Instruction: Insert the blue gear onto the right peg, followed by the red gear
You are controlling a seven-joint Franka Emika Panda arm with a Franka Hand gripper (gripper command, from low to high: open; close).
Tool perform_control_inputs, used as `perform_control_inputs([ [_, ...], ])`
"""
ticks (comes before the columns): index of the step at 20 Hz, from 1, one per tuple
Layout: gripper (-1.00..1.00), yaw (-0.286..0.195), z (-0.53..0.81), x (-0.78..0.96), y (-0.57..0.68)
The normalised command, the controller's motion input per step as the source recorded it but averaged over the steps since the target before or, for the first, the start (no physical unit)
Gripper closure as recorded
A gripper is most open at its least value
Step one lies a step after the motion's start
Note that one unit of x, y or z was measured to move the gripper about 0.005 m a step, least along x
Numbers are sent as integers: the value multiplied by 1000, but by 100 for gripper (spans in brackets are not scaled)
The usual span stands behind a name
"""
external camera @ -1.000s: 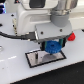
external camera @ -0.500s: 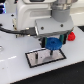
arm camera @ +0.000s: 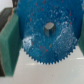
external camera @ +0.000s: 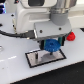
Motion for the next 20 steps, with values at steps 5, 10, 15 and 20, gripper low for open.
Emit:
perform_control_inputs([
  [5,100,0,-50,169,-1],
  [10,100,0,227,364,-9],
  [15,100,0,196,290,0],
  [20,100,0,-57,164,-13],
])
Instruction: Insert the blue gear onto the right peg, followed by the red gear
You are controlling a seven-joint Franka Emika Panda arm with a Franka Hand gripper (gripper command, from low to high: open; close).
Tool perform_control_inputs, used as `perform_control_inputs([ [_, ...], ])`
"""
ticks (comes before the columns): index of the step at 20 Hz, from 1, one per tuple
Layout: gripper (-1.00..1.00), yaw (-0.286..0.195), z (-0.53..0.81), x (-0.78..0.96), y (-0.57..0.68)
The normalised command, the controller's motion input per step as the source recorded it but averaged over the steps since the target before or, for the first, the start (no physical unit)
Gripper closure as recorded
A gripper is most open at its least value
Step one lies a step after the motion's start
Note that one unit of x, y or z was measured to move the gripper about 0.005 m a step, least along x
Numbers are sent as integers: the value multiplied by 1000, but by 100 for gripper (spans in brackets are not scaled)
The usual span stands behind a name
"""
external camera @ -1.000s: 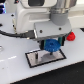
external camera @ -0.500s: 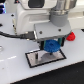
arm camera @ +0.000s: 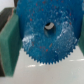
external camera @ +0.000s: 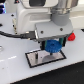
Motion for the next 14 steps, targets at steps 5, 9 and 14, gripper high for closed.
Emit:
perform_control_inputs([
  [5,100,0,-180,181,11],
  [9,100,0,-73,163,11],
  [14,100,0,-67,119,-4],
])
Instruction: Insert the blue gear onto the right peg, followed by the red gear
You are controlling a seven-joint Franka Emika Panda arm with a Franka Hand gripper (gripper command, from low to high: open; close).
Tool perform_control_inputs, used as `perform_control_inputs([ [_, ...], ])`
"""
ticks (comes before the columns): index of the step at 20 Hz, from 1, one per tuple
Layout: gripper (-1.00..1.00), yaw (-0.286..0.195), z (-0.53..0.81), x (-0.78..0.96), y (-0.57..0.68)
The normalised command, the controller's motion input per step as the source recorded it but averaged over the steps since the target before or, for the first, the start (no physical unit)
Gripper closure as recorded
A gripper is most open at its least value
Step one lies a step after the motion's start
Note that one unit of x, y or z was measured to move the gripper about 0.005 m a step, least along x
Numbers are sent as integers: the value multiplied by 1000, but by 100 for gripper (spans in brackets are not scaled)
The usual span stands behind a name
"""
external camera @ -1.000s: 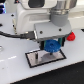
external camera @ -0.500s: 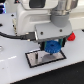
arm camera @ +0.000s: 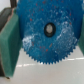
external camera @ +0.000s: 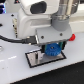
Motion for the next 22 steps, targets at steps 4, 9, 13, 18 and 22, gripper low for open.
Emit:
perform_control_inputs([
  [4,100,0,-136,183,36],
  [9,100,0,-131,156,34],
  [13,100,0,-101,123,56],
  [18,100,0,-47,63,70],
  [22,100,0,-39,36,87],
])
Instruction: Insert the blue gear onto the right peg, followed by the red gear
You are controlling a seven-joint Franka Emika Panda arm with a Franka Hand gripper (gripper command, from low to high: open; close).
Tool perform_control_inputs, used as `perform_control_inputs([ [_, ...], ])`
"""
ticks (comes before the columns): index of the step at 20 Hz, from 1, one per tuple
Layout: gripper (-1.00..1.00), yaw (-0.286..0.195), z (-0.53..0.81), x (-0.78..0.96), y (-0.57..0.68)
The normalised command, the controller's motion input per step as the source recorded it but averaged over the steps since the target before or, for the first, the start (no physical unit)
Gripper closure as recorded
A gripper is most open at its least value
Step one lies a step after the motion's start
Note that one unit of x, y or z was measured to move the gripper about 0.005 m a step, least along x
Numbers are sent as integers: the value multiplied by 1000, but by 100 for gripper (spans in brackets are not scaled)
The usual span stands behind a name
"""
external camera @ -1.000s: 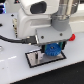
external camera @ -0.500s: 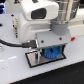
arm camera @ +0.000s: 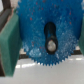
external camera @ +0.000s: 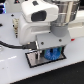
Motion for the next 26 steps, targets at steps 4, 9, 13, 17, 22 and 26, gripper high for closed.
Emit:
perform_control_inputs([
  [4,100,0,-32,33,84],
  [9,-100,0,182,-8,102],
  [13,-100,0,389,-40,114],
  [17,-100,0,382,-129,73],
  [22,-100,0,298,-483,211],
  [26,-100,0,177,-538,297],
])
